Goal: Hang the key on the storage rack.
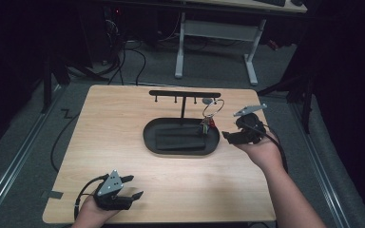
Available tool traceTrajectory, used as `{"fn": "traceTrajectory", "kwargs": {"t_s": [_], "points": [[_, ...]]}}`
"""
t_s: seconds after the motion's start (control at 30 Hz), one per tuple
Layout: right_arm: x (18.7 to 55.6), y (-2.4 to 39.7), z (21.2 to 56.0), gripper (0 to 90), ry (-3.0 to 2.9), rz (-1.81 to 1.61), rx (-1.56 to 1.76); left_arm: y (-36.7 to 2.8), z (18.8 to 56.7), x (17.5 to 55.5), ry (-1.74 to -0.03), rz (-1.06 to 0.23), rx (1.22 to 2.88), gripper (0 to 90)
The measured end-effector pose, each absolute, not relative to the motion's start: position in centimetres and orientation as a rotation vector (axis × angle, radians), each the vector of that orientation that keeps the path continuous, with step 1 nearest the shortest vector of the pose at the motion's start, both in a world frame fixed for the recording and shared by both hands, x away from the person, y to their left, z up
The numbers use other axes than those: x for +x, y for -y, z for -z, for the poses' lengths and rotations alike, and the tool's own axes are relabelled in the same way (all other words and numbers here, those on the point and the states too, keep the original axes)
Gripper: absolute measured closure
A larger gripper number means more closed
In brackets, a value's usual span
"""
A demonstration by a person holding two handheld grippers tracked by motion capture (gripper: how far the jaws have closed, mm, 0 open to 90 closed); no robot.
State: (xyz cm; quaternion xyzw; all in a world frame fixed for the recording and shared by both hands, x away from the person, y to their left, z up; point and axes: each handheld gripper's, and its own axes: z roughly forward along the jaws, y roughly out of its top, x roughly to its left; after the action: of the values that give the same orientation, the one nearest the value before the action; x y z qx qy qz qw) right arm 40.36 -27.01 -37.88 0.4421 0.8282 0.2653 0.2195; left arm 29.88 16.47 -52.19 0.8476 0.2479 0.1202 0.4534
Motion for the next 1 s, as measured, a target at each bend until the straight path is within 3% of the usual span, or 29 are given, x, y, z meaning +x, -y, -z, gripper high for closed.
{"fn": "traceTrajectory", "kwargs": {"t_s": [0.63, 0.83, 0.9, 1.0], "points": [[33.3, 28.2, 47.1, 29.1, -2.162, -0.912, 1.273, -16.3, 52.5, 29.9, -0.621, -0.281, 2.1, 32.6], [29.5, 29.0, 50.5, 27.0, -2.054, -1.068, 1.331, -16.1, 52.7, 29.8, -0.611, -0.279, 2.1, 32.5], [27.1, 29.6, 51.7, 30.2, -1.961, -1.095, 1.29, -16.0, 52.7, 29.8, -0.612, -0.275, 2.101, 32.4], [25.8, 29.9, 50.4, 28.9, -1.94, -1.15, 1.224, -15.8, 52.7, 29.8, -0.619, -0.273, 2.092, 32.2]]}}
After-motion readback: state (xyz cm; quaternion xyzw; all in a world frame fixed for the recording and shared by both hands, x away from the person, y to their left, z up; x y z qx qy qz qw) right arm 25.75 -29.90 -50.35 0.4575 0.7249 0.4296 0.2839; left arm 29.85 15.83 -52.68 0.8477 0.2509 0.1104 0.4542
